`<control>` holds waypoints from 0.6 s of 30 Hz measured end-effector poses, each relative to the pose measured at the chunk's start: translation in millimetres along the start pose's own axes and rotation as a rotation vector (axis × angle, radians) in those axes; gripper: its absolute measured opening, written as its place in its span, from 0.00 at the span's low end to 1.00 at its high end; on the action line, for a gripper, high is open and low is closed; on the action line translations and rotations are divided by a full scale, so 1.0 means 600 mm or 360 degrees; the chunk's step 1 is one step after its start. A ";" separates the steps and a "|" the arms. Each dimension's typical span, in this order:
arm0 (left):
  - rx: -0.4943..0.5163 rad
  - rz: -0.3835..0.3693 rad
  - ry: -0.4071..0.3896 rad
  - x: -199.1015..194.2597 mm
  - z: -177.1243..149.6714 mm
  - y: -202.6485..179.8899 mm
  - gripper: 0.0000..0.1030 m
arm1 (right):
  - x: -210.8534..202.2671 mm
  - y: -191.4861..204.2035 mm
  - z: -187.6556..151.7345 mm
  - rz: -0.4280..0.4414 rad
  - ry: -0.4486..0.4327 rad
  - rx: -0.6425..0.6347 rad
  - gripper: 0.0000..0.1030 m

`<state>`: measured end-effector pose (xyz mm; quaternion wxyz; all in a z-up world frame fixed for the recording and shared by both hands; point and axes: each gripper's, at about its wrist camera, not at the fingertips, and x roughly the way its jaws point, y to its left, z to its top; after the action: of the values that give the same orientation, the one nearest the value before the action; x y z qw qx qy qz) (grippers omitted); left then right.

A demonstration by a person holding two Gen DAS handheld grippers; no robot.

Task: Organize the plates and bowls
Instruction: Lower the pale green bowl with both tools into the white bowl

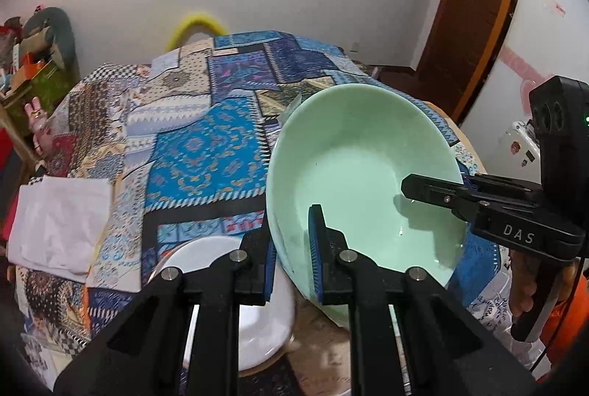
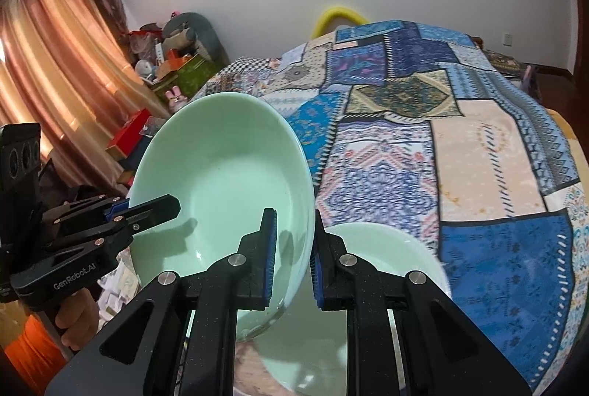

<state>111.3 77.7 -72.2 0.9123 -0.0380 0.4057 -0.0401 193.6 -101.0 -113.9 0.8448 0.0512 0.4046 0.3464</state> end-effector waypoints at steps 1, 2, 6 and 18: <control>-0.0010 0.0012 0.0001 -0.004 -0.005 0.009 0.15 | 0.004 0.005 -0.001 0.0014 0.0007 0.0001 0.15; -0.0017 0.0019 0.0000 -0.007 -0.008 0.016 0.15 | 0.009 0.011 -0.002 0.0029 0.0016 -0.0001 0.15; -0.0050 0.0062 -0.0014 -0.020 -0.023 0.045 0.15 | 0.028 0.039 -0.009 0.0073 0.0043 -0.0017 0.15; -0.0138 0.0150 -0.0001 -0.041 -0.074 0.119 0.15 | 0.080 0.104 -0.028 0.0157 0.0127 -0.0055 0.15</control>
<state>64.7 149.7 -91.0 0.9108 -0.0585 0.4082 0.0206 168.4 -27.1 -133.6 0.8106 0.0424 0.4289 0.3963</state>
